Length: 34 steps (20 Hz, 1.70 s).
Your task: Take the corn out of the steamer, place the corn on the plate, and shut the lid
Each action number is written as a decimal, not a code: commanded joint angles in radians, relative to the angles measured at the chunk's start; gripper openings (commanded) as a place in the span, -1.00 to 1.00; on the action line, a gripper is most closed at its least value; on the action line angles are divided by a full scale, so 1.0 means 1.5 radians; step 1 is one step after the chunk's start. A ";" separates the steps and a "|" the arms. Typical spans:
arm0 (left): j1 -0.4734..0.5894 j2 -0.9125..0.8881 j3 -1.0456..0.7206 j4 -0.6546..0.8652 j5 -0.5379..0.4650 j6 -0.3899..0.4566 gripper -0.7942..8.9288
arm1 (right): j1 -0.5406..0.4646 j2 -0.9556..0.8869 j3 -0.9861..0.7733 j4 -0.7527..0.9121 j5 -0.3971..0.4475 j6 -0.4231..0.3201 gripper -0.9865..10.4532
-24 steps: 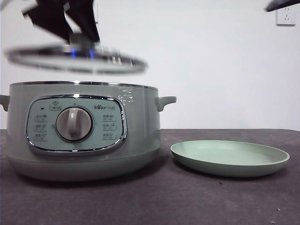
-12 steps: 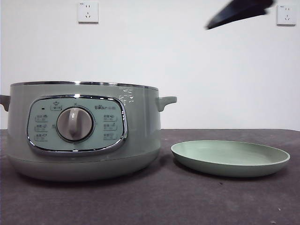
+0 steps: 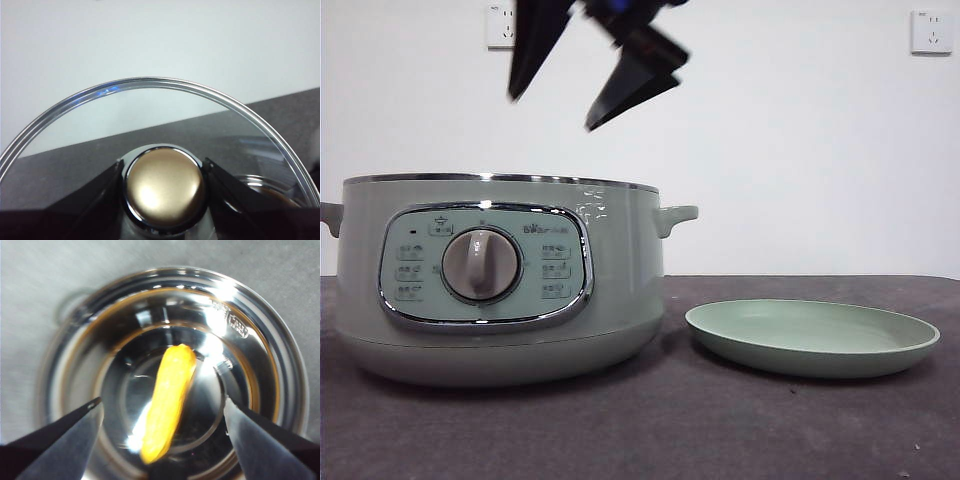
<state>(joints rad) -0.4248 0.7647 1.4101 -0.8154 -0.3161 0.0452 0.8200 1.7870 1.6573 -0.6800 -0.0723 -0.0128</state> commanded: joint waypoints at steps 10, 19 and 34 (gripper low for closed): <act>0.000 -0.039 0.008 -0.018 -0.033 0.008 -0.85 | 0.026 0.261 0.213 -0.095 0.054 -0.044 -0.12; 0.000 -0.039 0.008 -0.036 -0.033 0.008 -0.85 | 0.026 0.307 0.213 -0.102 0.048 -0.024 -0.44; 0.000 0.035 0.008 -0.003 0.090 0.007 -0.85 | -0.043 -0.011 0.221 -0.336 0.053 -0.020 -0.85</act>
<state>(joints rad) -0.4248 0.8276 1.4101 -0.8692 -0.1749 0.0452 0.7483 1.7641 1.9923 -1.2011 0.0040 -0.0490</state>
